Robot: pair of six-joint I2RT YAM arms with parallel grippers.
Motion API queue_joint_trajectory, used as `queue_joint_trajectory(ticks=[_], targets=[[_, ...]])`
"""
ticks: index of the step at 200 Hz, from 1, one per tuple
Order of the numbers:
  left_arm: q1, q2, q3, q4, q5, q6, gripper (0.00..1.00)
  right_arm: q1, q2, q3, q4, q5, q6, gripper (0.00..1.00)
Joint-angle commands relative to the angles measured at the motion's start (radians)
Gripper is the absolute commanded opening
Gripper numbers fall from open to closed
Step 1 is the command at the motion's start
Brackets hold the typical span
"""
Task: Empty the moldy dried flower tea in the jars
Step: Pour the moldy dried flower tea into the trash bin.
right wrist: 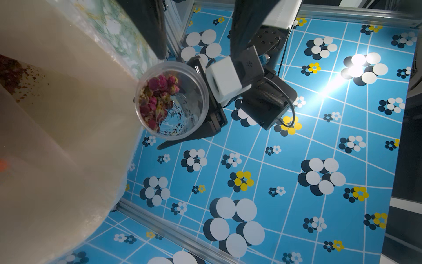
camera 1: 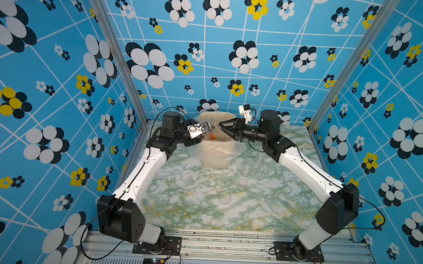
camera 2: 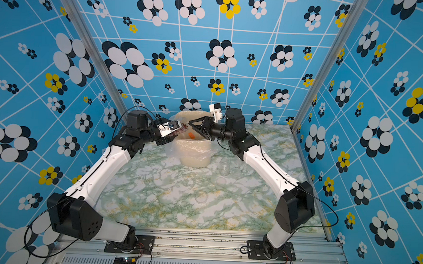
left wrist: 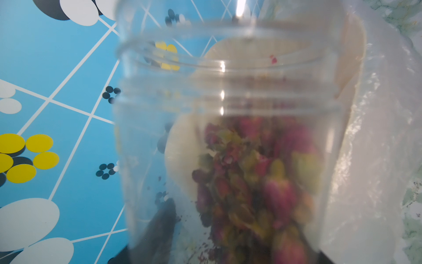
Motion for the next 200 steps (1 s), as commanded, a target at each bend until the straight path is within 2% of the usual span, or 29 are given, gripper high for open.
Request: queue_joint_trajectory(ticks=[1,103,200], targets=[[0.008,-0.042,-0.023,0.029,0.015,0.032,0.0,-0.002,0.032,0.071,-0.036,-0.028,0.008,0.46],[-0.007,-0.044,-0.019,0.034,0.007,0.06,0.0,0.005,0.132,0.202,-0.067,-0.046,0.03,0.44],[-0.05,-0.021,0.025,-0.013,-0.061,0.147,0.0,0.037,0.205,0.274,-0.089,-0.069,0.049,0.41]])
